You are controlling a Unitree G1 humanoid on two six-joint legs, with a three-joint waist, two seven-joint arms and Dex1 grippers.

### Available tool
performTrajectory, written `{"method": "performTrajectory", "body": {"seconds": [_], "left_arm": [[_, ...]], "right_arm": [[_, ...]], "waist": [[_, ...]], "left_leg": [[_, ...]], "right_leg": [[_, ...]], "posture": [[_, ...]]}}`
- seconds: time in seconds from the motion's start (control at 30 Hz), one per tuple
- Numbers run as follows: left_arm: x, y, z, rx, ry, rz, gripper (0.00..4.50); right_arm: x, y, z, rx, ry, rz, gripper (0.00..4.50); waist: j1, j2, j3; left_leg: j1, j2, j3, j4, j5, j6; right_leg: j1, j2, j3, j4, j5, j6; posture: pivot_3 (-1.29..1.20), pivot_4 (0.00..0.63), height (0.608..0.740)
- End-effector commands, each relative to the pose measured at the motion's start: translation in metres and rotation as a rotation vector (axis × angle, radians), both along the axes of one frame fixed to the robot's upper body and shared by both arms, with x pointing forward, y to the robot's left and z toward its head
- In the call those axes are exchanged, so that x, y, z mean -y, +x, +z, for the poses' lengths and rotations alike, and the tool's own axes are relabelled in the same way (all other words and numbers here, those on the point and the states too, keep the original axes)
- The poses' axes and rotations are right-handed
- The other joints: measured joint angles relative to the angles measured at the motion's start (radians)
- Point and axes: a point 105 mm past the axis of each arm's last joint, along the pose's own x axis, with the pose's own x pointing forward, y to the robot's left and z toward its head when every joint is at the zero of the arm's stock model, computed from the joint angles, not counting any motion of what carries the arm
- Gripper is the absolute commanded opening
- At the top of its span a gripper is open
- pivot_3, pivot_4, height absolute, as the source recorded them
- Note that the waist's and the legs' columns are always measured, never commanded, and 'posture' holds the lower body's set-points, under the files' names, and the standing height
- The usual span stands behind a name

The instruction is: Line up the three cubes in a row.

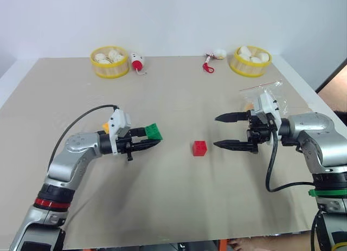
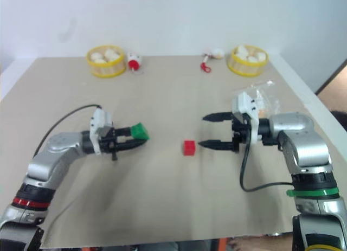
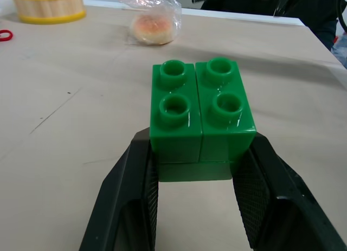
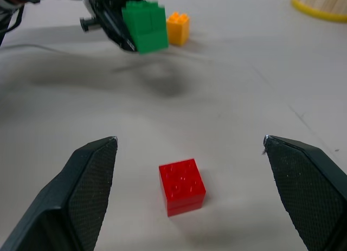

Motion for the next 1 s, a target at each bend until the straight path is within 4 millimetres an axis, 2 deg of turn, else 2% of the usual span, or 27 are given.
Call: {"method": "performTrajectory", "body": {"seconds": [0.03, 0.2, 0.4, 0.67, 1.0], "left_arm": [[0.005, -0.001, -0.004, 0.016, 0.042, -0.081, 1.35], [0.004, 0.001, -0.018, -0.004, 0.128, -0.168, 1.35], [0.01, 0.008, -0.022, 0.018, 0.171, -0.211, 1.35], [0.028, 0.015, -0.024, 0.08, 0.203, -0.22, 1.35], [0.029, 0.024, -0.039, 0.116, 0.29, -0.175, 1.35]], "right_arm": [[0.002, -0.006, 0.013, 0.048, 0.011, -0.003, 4.5], [0.004, -0.011, 0.009, 0.023, 0.01, 0.001, 4.5], [0.002, -0.012, 0.003, 0.015, 0.008, -0.007, 4.5], [0.0, -0.01, 0.002, 0.023, 0.022, -0.018, 4.5], [-0.004, -0.007, 0.002, 0.03, 0.032, -0.014, 4.5]], "waist": [[0.0, 0.0, 0.0], [0.0, 0.0, 0.0], [0.0, 0.0, 0.0], [0.0, 0.0, 0.0], [0.001, 0.0, 0.0]], "left_leg": [[0.0, 0.0, 0.0, 0.0, 0.0, 0.0], [-0.001, 0.0, 0.0, 0.0, 0.0, 0.0], [-0.001, 0.0, 0.0, 0.0, 0.0, 0.0], [-0.001, 0.0, 0.0, 0.0, 0.0, 0.0], [-0.001, 0.0, -0.001, 0.0, 0.0, 0.0]], "right_leg": [[0.0, 0.0, 0.0, 0.0, 0.0, 0.0], [0.0, 0.0, 0.0, 0.0, 0.0, 0.0], [0.0, 0.0, 0.0, 0.0, 0.0, 0.0], [0.0, 0.0, 0.0, 0.0, 0.002, 0.004], [0.0, 0.001, 0.0, 0.0, 0.002, 0.004]], "posture": [[0.0, 0.15, 0.74], [0.0, 0.15, 0.74], [0.0, 0.15, 0.74], [0.0, 0.15, 0.74], [0.0, 0.15, 0.74]]}}
